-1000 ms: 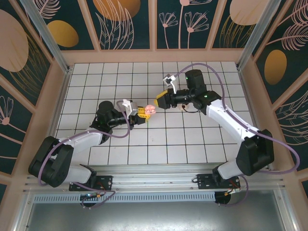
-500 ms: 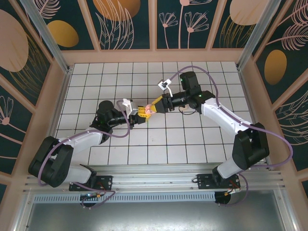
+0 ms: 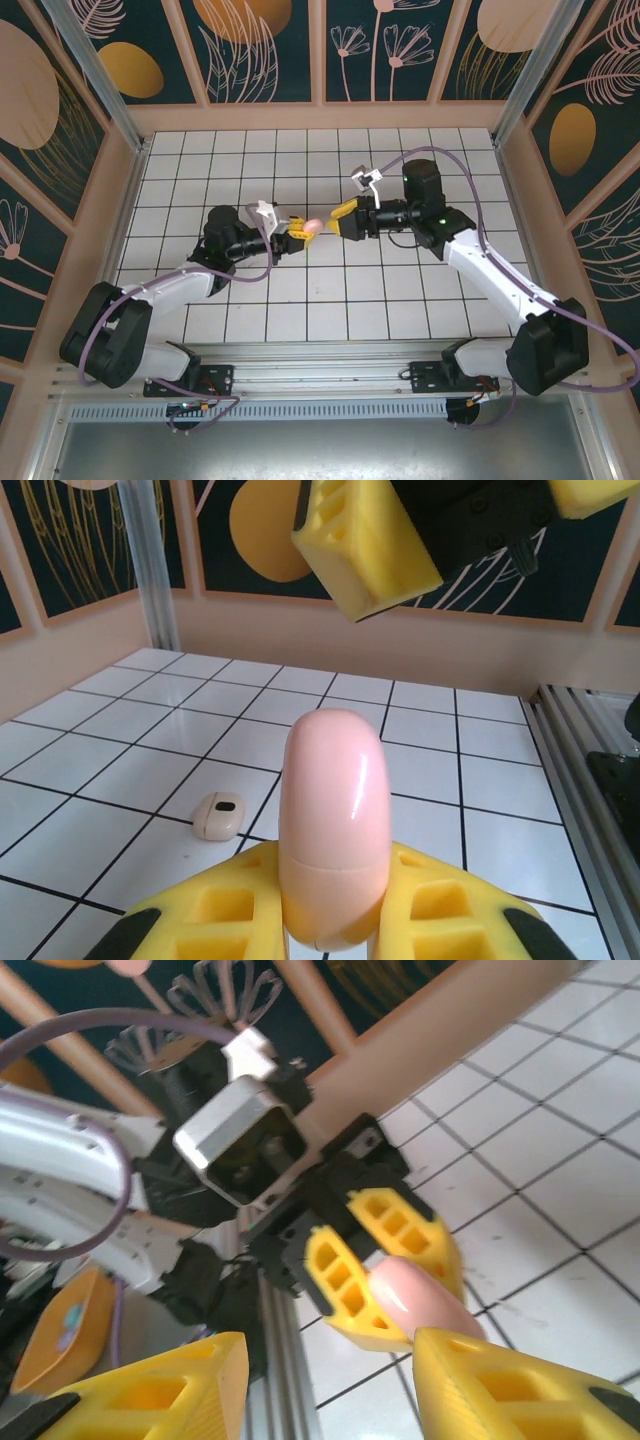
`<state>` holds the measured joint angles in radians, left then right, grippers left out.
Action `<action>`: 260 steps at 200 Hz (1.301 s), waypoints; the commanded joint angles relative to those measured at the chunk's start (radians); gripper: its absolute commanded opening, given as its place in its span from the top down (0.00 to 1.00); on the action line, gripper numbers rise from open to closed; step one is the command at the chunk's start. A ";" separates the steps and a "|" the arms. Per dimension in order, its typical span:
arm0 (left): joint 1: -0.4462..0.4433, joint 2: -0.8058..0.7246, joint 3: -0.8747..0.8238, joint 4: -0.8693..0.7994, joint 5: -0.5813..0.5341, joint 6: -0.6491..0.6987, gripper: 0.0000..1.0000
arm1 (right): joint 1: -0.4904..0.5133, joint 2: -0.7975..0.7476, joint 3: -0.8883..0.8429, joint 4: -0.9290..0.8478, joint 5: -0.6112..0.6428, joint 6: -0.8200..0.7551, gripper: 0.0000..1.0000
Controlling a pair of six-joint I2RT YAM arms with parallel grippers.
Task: Insert the wireless bluetooth earbuds into the charging case
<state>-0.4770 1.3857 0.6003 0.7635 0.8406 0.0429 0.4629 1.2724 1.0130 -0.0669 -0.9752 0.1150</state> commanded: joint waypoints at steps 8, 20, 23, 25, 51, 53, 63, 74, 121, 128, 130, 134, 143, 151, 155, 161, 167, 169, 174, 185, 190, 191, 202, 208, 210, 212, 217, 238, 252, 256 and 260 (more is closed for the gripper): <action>-0.007 0.042 0.055 -0.058 -0.058 -0.062 0.90 | -0.057 -0.030 -0.057 0.049 0.267 0.116 0.53; -0.013 0.066 0.078 -0.094 -0.105 -0.104 0.90 | -0.077 -0.036 -0.076 0.033 0.381 0.155 0.52; -0.014 0.075 0.087 -0.105 -0.116 -0.118 0.90 | -0.084 -0.036 -0.082 0.028 0.407 0.165 0.53; -0.014 0.082 0.093 -0.112 -0.122 -0.127 0.90 | -0.087 -0.036 -0.084 0.024 0.425 0.171 0.53; -0.019 0.190 0.199 -0.217 -0.213 -0.357 0.92 | -0.127 -0.029 -0.117 -0.048 0.624 0.218 0.53; -0.019 0.199 0.211 -0.228 -0.215 -0.369 0.92 | -0.129 -0.029 -0.121 -0.052 0.636 0.222 0.53; -0.023 0.258 0.257 -0.277 -0.230 -0.439 0.94 | -0.146 -0.027 -0.140 -0.062 0.663 0.239 0.53; -0.035 0.317 0.296 -0.304 -0.240 -0.505 0.96 | -0.164 -0.031 -0.161 -0.056 0.654 0.259 0.53; -0.101 0.504 0.432 -0.402 -0.303 -0.622 0.94 | -0.198 -0.044 -0.197 -0.064 0.663 0.265 0.53; -0.106 0.522 0.455 -0.429 -0.320 -0.632 0.93 | -0.199 -0.044 -0.201 -0.066 0.665 0.263 0.53; -0.108 0.528 0.460 -0.434 -0.323 -0.635 0.93 | -0.200 -0.043 -0.201 -0.067 0.665 0.262 0.53; -0.109 0.536 0.470 -0.443 -0.327 -0.644 0.93 | -0.201 -0.043 -0.204 -0.067 0.666 0.261 0.53; -0.107 0.556 0.491 -0.465 -0.340 -0.659 0.93 | -0.201 -0.044 -0.207 -0.068 0.667 0.259 0.53; -0.108 0.573 0.514 -0.493 -0.352 -0.665 0.93 | -0.201 -0.045 -0.210 -0.072 0.667 0.258 0.53; -0.108 0.583 0.526 -0.508 -0.354 -0.666 0.93 | -0.201 -0.045 -0.213 -0.073 0.667 0.257 0.53; -0.108 0.595 0.544 -0.534 -0.359 -0.662 0.93 | -0.203 -0.045 -0.215 -0.074 0.667 0.255 0.53; -0.108 0.609 0.560 -0.557 -0.365 -0.660 0.92 | -0.202 -0.047 -0.219 -0.075 0.667 0.255 0.53; -0.109 0.613 0.565 -0.562 -0.367 -0.660 0.91 | -0.202 -0.046 -0.219 -0.074 0.667 0.254 0.54; -0.107 0.623 0.577 -0.576 -0.370 -0.658 0.91 | -0.202 -0.048 -0.221 -0.073 0.665 0.253 0.53; -0.108 0.643 0.602 -0.602 -0.370 -0.654 0.90 | -0.204 -0.049 -0.224 -0.074 0.663 0.253 0.54; -0.108 0.653 0.611 -0.613 -0.367 -0.654 0.89 | -0.204 -0.051 -0.226 -0.074 0.661 0.252 0.53; -0.109 0.654 0.614 -0.615 -0.366 -0.654 0.89 | -0.204 -0.050 -0.225 -0.074 0.661 0.252 0.54; -0.108 0.667 0.632 -0.632 -0.362 -0.656 0.87 | -0.205 -0.053 -0.227 -0.074 0.658 0.250 0.54; -0.109 0.672 0.639 -0.641 -0.363 -0.657 0.87 | -0.204 -0.057 -0.228 -0.075 0.659 0.249 0.54; -0.108 0.673 0.642 -0.643 -0.363 -0.658 0.87 | -0.204 -0.057 -0.228 -0.074 0.659 0.249 0.54; -0.108 0.673 0.643 -0.645 -0.362 -0.656 0.87 | -0.206 -0.057 -0.228 -0.075 0.660 0.249 0.54; -0.109 0.676 0.648 -0.649 -0.363 -0.655 0.86 | -0.205 -0.059 -0.229 -0.076 0.660 0.247 0.54; -0.108 0.686 0.667 -0.687 -0.386 -0.636 0.84 | -0.205 -0.064 -0.236 -0.082 0.671 0.240 0.54; -0.107 0.697 0.680 -0.709 -0.387 -0.634 0.83 | -0.208 -0.070 -0.242 -0.084 0.675 0.239 0.54; -0.106 0.699 0.683 -0.712 -0.384 -0.636 0.83 | -0.209 -0.071 -0.244 -0.084 0.675 0.239 0.54; -0.107 0.703 0.684 -0.713 -0.384 -0.640 0.82 | -0.210 -0.073 -0.244 -0.084 0.676 0.240 0.54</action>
<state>-0.5877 2.0647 1.2427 0.1123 0.4694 -0.5964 0.2668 1.2331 0.7864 -0.1383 -0.3290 0.3656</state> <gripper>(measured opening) 0.179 0.463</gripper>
